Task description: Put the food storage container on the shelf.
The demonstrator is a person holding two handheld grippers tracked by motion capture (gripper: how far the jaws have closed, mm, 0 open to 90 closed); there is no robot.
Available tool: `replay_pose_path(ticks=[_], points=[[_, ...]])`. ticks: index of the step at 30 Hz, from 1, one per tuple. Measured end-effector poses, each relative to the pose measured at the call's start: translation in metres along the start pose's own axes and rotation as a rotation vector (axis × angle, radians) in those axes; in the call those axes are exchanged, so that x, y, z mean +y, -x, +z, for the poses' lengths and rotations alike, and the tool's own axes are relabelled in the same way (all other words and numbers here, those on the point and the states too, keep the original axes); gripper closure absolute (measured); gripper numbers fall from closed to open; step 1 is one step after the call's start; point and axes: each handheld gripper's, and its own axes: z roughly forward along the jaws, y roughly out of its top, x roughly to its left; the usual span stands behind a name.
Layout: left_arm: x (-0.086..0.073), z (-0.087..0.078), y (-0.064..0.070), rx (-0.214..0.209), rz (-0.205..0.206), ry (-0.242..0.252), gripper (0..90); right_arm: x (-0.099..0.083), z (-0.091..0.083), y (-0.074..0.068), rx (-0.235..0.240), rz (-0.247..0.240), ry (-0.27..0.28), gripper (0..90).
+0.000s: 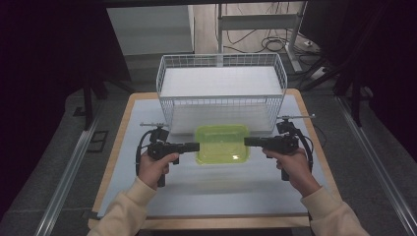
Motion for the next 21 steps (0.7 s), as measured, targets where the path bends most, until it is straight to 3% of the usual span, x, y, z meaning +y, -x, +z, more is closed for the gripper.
replay_pose_path(ticks=[7, 21], points=[[0.014, -0.003, 0.003, 0.011, 0.023, 0.002, 81.9, 0.012, -0.002, -0.003, -0.004, -0.004, 0.010, 82.0], [0.040, -0.009, 0.010, 0.006, 0.017, 0.018, 81.8, 0.040, -0.006, -0.009, -0.004, -0.010, 0.023, 82.0]])
